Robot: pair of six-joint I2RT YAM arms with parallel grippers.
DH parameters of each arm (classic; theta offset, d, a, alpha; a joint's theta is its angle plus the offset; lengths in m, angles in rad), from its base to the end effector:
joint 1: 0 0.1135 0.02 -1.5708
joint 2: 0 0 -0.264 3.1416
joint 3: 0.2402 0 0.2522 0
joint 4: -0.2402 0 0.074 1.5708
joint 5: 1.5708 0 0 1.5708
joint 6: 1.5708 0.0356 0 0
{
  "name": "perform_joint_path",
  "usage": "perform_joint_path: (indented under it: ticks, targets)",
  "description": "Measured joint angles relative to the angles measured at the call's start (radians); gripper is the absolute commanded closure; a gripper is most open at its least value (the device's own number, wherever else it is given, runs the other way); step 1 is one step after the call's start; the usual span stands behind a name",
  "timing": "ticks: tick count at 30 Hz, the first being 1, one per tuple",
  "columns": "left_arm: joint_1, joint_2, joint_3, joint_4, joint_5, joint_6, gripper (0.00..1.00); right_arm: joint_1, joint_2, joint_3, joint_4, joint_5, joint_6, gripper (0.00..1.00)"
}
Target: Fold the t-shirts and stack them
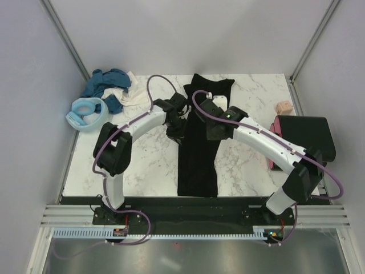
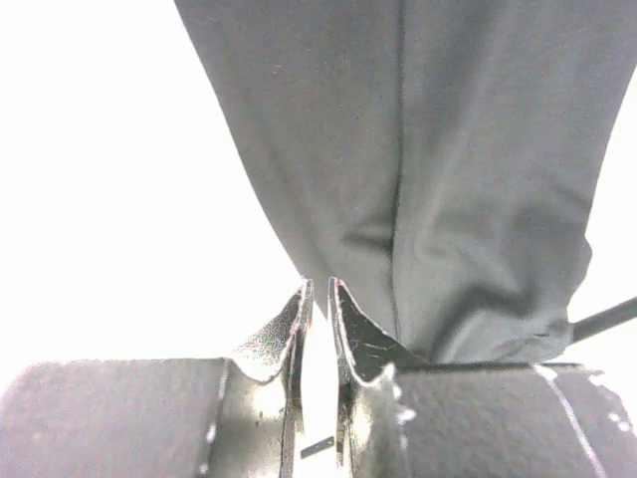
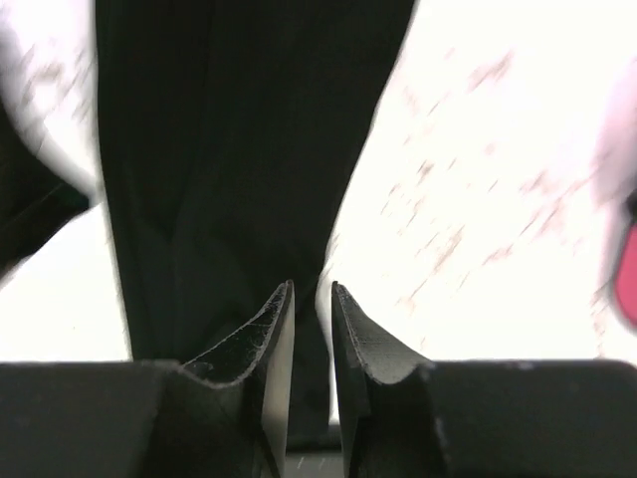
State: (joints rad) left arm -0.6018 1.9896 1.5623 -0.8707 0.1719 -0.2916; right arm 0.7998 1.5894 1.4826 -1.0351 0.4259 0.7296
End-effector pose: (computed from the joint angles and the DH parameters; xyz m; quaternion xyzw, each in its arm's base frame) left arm 0.3300 -0.2340 0.2027 0.1640 0.9734 -0.1352 0.0854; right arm 0.2329 0.2186 0.3142 0.0114 0.9560 -0.0050 0.2931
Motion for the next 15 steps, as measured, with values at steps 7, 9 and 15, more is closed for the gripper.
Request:
perform_joint_path:
  ticks: [7,9,15]
  targets:
    - [0.005,-0.207,-0.096,0.031,-0.023,-0.023,0.79,-0.219,0.233,0.085,0.18,0.035,-0.209,0.58]
    - [-0.003,-0.242,-0.136,0.04,-0.022,-0.024,0.8,-0.282,0.379,0.224,0.206,0.026,-0.266,0.58]
    - [-0.069,-0.249,-0.227,0.034,-0.04,-0.023,0.8,-0.415,0.793,0.836,0.248,-0.034,-0.375,0.45]
